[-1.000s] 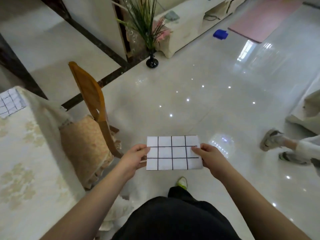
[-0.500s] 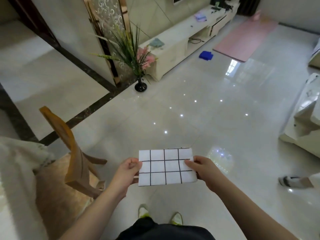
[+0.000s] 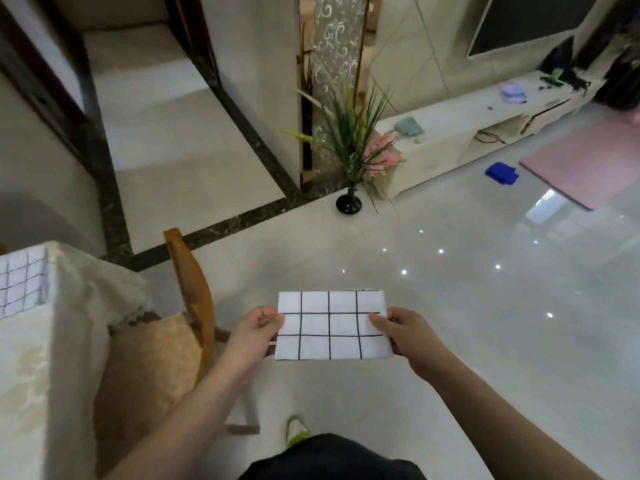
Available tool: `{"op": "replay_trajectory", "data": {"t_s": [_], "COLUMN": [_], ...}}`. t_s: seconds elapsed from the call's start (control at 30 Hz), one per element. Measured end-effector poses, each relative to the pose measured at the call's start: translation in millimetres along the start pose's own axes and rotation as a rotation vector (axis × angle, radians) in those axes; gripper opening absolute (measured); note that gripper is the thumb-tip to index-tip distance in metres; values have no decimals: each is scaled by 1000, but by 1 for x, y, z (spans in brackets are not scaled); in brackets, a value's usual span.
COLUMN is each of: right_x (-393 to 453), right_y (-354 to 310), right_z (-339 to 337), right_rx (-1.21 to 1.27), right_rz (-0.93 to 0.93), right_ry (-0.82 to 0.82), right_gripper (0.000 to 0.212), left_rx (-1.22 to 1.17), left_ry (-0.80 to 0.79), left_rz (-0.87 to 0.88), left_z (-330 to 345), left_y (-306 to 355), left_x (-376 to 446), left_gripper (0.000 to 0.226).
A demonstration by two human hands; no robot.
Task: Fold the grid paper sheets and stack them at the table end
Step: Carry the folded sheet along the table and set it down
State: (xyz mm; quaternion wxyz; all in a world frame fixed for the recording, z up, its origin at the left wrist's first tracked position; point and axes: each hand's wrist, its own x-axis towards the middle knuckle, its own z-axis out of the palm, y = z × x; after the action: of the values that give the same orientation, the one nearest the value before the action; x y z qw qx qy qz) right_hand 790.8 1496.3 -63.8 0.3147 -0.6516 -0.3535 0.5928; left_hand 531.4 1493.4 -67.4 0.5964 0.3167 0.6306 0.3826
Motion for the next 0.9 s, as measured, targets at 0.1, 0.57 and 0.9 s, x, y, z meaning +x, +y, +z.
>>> {"op": "replay_trajectory", "data": {"t_s": [0.1,0.57,0.9], "right_x": [38,235,316], "right_y": [-35,-162,-237], "right_z": [18,57,97], "right_rx": [-43,-165,-284], "right_rz": [-25,-87,37], "right_ry": [-10,-216,-699], "right_gripper": [16,18,20], "left_rx": [-46,-39,-152], "left_ry": [31,185,510], "left_rz": [-9,-65,-41], "left_z": [-15,-20,-32], "left_y": [24,98,139], "left_x": [32,160,218], "left_gripper": [7,11,14]}}
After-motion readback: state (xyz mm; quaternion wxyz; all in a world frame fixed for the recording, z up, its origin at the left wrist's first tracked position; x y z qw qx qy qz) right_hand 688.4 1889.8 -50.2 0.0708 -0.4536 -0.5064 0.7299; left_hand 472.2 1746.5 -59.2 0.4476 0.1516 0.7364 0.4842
